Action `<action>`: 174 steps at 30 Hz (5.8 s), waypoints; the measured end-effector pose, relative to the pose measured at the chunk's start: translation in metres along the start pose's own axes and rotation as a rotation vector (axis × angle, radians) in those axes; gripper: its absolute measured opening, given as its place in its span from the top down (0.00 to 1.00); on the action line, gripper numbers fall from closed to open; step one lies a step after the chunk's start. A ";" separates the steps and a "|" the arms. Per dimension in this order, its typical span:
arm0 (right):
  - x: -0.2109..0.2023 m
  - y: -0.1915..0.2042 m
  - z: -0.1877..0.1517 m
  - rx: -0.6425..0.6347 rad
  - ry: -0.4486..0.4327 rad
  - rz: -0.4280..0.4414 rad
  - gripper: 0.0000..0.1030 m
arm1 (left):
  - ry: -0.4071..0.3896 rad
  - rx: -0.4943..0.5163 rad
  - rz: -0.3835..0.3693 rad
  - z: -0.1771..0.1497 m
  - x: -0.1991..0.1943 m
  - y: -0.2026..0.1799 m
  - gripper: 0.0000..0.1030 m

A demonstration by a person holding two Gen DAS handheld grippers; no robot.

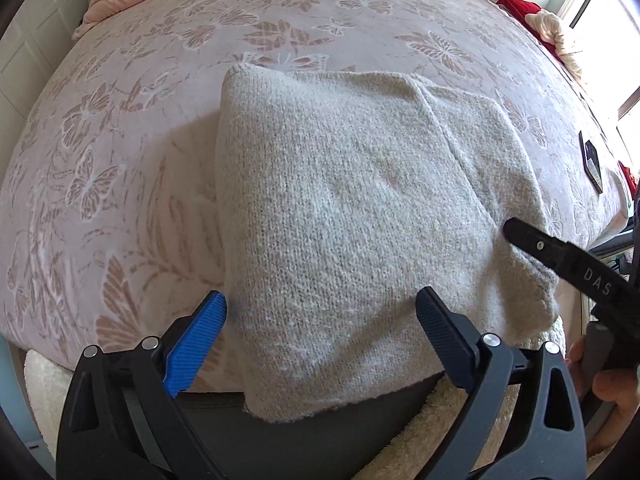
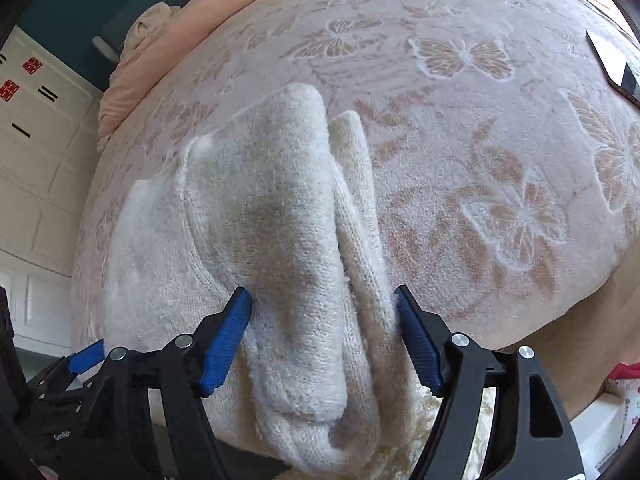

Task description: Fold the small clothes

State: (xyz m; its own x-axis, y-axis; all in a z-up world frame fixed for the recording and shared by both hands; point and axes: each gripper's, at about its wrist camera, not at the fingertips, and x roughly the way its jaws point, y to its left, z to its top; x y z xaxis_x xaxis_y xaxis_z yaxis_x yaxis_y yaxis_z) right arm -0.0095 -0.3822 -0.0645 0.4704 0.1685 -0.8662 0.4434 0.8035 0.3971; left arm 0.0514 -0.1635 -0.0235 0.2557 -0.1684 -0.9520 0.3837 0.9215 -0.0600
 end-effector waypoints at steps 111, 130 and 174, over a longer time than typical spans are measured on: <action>0.035 0.227 0.001 -0.392 -0.077 -0.007 0.88 | -0.165 -0.259 0.034 0.018 -0.003 0.238 0.23; 0.034 0.199 -0.015 -0.303 -0.028 0.010 1.00 | -0.136 -0.216 0.190 -0.020 -0.013 0.211 0.12; -0.027 0.203 -0.132 -0.361 -0.208 -0.162 0.38 | -0.329 -0.176 0.234 -0.081 -0.058 0.145 0.12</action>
State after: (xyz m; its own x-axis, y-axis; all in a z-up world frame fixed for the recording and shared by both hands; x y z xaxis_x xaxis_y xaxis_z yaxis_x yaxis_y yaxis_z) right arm -0.0331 -0.1481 -0.0005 0.5767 -0.0648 -0.8144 0.2470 0.9640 0.0982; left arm 0.0209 0.0082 -0.0012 0.5979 -0.0239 -0.8012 0.1319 0.9889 0.0689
